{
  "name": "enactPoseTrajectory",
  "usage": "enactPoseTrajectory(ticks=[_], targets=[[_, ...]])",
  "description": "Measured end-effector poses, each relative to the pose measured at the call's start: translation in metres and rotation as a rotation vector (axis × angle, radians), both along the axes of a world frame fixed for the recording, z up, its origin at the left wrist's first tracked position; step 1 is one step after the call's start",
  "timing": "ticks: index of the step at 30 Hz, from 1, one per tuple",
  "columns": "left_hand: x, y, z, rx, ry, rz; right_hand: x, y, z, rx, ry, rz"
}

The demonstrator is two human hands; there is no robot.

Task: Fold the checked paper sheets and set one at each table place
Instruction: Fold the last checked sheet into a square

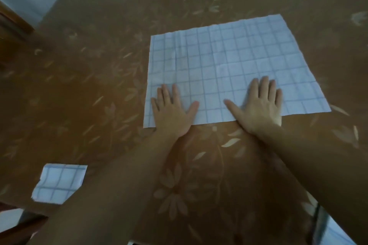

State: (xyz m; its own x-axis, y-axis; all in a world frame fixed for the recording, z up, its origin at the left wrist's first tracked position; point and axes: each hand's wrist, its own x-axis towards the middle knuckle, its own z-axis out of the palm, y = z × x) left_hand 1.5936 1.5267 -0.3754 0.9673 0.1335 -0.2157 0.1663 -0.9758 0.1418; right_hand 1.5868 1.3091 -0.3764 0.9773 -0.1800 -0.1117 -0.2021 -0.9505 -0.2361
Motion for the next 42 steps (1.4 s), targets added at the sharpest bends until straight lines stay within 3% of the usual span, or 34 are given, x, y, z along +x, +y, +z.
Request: enactPoseTrajectory(ticks=[9,15,21,28,34,39,42], targets=[[-0.008,-0.002,-0.008,-0.010,-0.035,-0.043,-0.001,0.050,-0.004,0.056,-0.047,0.196],[-0.029,-0.004,-0.007,-0.034,-0.036,-0.116,-0.010,0.067,-0.011,0.222,-0.257,0.262],[-0.043,0.008,0.016,-0.364,0.005,-0.137,-0.022,0.058,0.014,0.479,-0.284,0.319],[-0.047,0.011,0.093,-0.440,-0.164,-0.202,-0.049,0.008,0.113,0.320,-0.247,0.436],[-0.067,-0.001,0.203,-0.346,-0.280,-0.574,-0.097,-0.008,0.233,0.176,-0.282,0.559],[-0.111,0.001,0.276,-0.580,-0.332,-0.586,-0.154,0.003,0.323,0.149,-0.286,0.509],[-0.143,0.018,0.307,-0.655,-0.378,-0.565,-0.194,0.013,0.359,0.246,-0.355,0.427]])
